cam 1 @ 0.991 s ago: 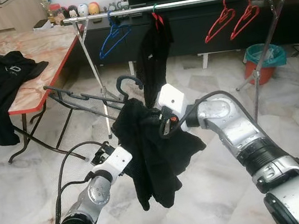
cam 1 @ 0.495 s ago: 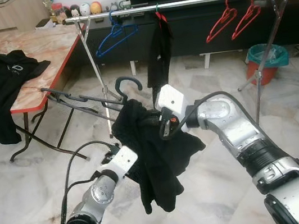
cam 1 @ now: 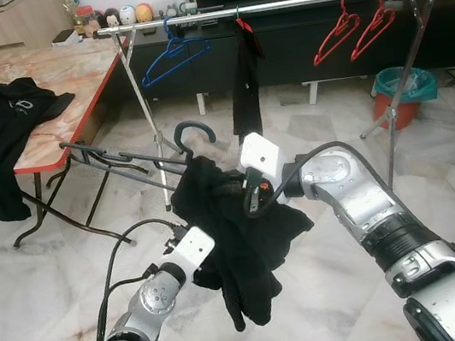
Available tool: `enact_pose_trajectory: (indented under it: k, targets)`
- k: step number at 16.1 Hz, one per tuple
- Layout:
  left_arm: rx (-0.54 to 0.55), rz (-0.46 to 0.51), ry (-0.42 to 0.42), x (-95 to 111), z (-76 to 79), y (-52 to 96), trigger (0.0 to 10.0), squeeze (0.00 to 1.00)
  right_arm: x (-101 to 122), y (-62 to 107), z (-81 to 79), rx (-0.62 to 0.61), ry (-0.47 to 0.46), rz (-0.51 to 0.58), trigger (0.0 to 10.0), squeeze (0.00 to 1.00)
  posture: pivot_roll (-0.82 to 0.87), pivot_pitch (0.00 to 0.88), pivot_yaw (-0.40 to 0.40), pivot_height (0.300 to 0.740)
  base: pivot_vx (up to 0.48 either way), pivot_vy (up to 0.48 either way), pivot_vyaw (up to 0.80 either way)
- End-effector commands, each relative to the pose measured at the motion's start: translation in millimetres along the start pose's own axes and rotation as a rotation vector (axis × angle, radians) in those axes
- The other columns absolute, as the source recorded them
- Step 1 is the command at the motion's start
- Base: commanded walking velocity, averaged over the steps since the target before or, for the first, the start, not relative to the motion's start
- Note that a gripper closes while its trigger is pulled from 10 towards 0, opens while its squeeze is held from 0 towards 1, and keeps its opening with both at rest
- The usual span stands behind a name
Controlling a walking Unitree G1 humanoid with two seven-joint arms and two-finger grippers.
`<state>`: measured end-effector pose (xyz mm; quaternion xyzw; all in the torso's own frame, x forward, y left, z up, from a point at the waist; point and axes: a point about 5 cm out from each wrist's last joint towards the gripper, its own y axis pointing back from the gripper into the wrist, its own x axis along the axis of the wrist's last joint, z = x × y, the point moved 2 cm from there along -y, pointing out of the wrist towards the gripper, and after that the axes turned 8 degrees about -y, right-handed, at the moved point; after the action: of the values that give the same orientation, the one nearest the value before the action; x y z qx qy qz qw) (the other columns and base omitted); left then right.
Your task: Hang hanger
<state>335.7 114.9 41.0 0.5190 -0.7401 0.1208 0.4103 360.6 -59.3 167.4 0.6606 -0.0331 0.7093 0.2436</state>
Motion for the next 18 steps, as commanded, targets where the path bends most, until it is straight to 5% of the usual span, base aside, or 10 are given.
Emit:
enact_pose_trajectory:
  k: [1,18]
  targets:
    - [0.001,-0.019,0.006,-4.1,-0.9,2.2,0.0,0.0,12.9,-0.4,-1.9,0.013,0.031,0.039,0.0,0.0,-0.05,0.0,0.021,0.719,0.0,0.0,0.0]
    - [-0.014,-0.043,0.034,-11.4,-4.6,7.1,0.0,0.0,12.7,0.3,-3.0,0.023,0.032,0.038,0.0,0.0,-0.05,0.0,0.025,0.719,0.0,0.0,0.0]
